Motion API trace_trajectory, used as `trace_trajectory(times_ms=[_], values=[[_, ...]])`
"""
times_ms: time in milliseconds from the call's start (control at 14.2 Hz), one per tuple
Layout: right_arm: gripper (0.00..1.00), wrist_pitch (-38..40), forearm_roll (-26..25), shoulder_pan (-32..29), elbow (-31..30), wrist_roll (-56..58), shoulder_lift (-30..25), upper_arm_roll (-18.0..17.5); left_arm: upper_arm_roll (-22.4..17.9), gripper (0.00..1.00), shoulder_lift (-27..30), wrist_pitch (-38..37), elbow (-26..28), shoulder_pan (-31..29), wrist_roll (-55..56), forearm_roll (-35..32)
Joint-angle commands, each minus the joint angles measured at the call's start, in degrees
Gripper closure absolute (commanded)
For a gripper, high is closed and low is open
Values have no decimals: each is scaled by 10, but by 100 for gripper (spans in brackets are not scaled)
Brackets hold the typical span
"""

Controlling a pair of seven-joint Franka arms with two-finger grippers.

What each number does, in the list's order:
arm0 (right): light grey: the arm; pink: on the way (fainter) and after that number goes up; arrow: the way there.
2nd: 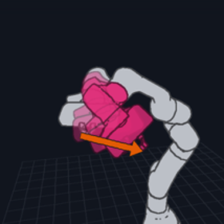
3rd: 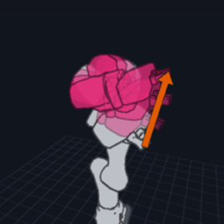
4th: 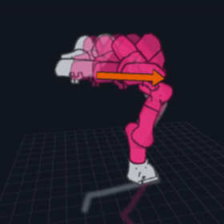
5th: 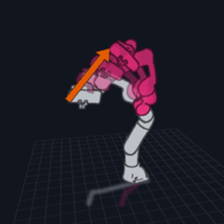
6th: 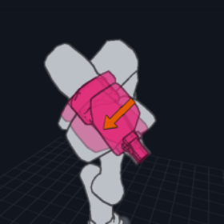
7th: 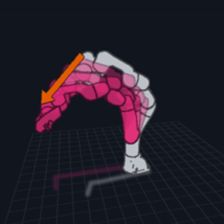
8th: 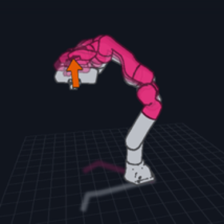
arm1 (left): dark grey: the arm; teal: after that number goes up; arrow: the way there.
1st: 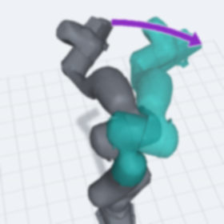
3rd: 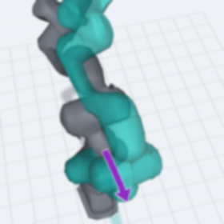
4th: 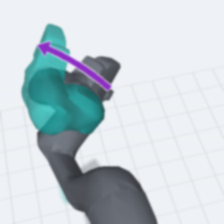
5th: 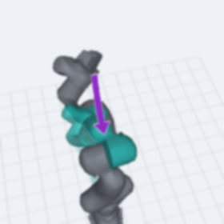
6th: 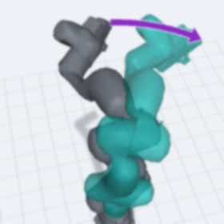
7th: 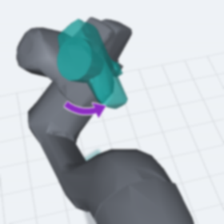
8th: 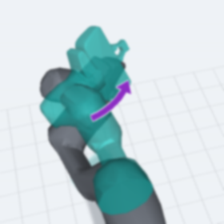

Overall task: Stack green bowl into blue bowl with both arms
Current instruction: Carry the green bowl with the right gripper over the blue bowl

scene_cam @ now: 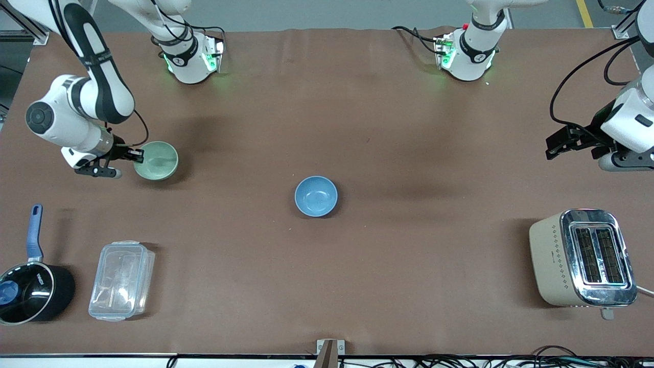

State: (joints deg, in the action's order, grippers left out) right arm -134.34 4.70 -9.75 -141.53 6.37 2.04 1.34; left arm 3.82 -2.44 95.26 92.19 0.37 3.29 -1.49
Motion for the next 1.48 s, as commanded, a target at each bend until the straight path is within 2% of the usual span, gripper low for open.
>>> trace_trajectory(times_ms=[0,71,212,282,494,776,1059,1412], values=[[100,87,105,52,34,-2,-44,-3,-1,0,6,-1,1,-5,-13,8],[100,110,144,72,59,-7,-42,-3,-1,0,6,-1,2,-6,-13,8],[100,95,232,133,79,-41,-40,-2,-2,0,6,-1,2,-8,-13,7],[100,72,253,174,95,-79,-28,-2,-3,0,6,-1,2,-10,-13,7],[100,31,260,264,164,-203,44,-2,-7,0,6,-1,0,-12,-13,2],[100,-26,261,353,237,-319,132,-2,-7,0,3,1,0,-16,-14,2],[100,-43,261,409,289,-377,197,-2,-7,0,2,2,0,-15,-14,2],[100,-87,261,442,309,-427,235,-2,-7,0,2,1,2,-15,-14,2]])
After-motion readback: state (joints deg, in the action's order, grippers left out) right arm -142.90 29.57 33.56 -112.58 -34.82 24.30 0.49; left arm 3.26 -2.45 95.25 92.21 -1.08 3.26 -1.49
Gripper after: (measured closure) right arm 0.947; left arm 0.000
